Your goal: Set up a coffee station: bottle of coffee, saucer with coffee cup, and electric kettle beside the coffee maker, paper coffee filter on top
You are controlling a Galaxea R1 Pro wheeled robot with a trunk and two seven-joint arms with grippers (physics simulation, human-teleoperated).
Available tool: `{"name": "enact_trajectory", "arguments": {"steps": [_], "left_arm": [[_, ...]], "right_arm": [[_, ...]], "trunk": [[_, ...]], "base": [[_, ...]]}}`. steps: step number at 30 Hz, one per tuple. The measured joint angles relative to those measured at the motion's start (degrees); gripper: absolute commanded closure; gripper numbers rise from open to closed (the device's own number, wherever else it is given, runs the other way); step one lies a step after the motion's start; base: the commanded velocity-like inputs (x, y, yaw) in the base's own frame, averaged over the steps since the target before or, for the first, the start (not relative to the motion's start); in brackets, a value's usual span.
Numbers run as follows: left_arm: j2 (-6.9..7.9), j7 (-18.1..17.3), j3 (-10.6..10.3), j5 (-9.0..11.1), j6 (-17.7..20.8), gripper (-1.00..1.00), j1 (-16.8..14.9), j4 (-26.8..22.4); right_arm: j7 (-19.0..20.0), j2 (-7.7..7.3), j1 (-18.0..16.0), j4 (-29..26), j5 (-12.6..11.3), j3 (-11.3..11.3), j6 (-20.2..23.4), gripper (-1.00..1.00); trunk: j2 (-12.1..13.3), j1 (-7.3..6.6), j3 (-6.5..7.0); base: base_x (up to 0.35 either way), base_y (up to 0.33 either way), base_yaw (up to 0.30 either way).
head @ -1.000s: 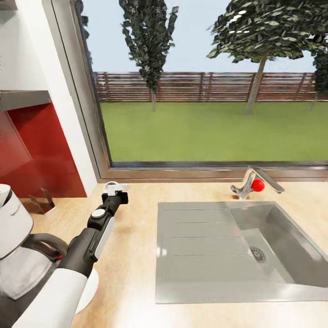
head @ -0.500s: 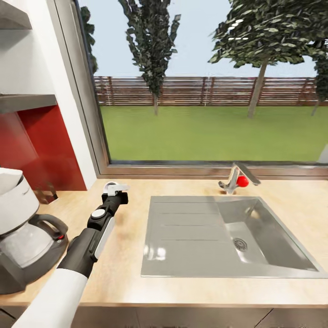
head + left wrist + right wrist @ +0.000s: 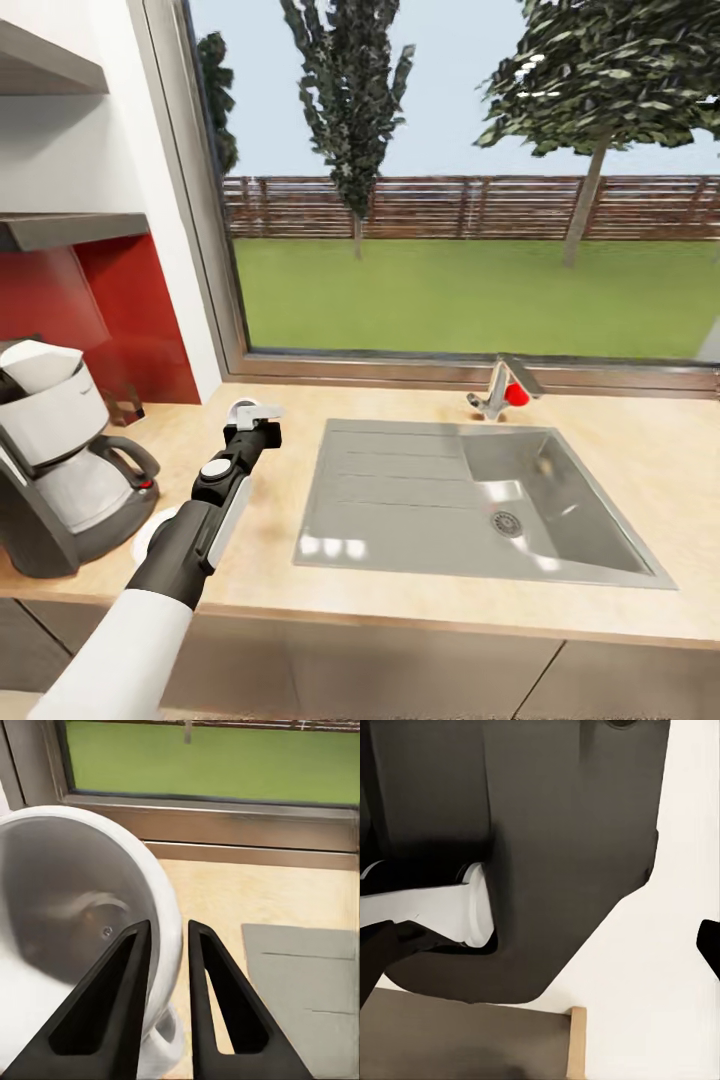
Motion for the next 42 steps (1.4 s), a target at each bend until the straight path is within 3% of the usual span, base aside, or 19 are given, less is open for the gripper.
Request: {"name": "enact_trajectory", "arguments": {"steps": [9,30,42], "left_arm": [[-0.04,0.0,0.0,0.0,0.0,1.00,0.0,0.0],[-0.04,0.0,0.0,0.0,-0.1,1.00,0.1,0.0],[0.06,0.0,-1.0,0.0,-0.1,1.00,0.1,0.0]], "right_arm": [[0.0,-0.03,0.0,0.0,0.0,0.0,0.1,-1.00],[0.1,0.00,0.0,0.0,0.0,0.1,0.0,-1.00],[0.0,-0.02,0.0,0.0,0.0,-0.1,0.1,-1.00]], "trunk": [[0.0,-0.01,0.01],[0.0,-0.01,1.17],[0.0,0.00,1.90]], "base": [[-0.037,-0.267,0.001],[0.000,-0.007,0.214],[-0.089,-0.218,0.219]]}}
